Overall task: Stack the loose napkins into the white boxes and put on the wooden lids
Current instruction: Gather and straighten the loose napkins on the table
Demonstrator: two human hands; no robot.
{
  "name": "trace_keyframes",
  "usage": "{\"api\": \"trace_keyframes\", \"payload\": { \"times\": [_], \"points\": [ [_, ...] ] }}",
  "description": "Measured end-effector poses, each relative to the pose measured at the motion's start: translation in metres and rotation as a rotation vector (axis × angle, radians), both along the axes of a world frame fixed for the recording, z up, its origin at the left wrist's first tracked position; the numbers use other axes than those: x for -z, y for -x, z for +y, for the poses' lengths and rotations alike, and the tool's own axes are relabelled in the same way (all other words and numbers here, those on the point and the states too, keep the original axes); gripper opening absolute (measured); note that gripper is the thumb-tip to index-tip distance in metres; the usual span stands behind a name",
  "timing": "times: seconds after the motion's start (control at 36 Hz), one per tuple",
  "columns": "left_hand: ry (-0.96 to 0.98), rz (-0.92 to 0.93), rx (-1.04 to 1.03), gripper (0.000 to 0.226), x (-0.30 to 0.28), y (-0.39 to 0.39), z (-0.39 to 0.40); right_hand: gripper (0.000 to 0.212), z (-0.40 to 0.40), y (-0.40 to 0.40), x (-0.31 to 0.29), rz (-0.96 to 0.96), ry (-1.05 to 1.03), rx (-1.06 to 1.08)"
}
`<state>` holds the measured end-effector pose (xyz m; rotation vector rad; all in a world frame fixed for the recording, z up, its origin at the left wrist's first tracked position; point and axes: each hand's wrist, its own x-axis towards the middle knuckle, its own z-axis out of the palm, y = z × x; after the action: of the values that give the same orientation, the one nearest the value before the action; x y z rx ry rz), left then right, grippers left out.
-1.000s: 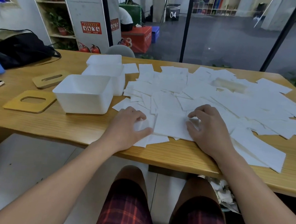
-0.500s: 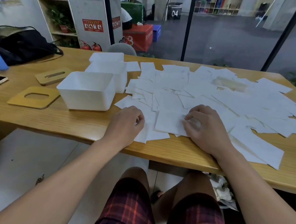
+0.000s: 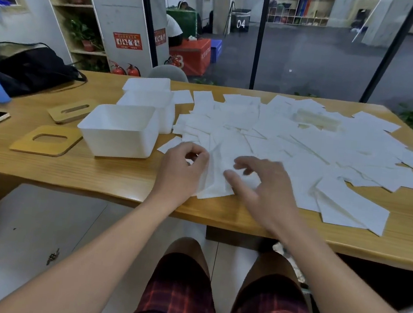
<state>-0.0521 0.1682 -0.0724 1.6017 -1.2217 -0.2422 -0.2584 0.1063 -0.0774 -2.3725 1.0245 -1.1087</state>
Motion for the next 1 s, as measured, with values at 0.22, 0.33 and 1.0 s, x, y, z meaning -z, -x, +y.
{"api": "trace_keyframes", "payload": {
  "times": [0.22, 0.33, 1.0],
  "points": [
    [-0.027, 0.027, 0.157, 0.011, 0.001, 0.033, 0.002, 0.038, 0.018, -0.011, 0.000, -0.251, -0.427, -0.049],
    [-0.015, -0.034, 0.192, 0.005, -0.001, 0.031, 0.001, 0.036, 0.013, -0.001, -0.003, -0.206, -0.384, -0.036],
    [-0.103, -0.076, 0.126, 0.029, 0.016, 0.017, -0.042, 0.024, -0.051, 0.036, 0.008, -0.292, -0.318, 0.183]
  ]
}}
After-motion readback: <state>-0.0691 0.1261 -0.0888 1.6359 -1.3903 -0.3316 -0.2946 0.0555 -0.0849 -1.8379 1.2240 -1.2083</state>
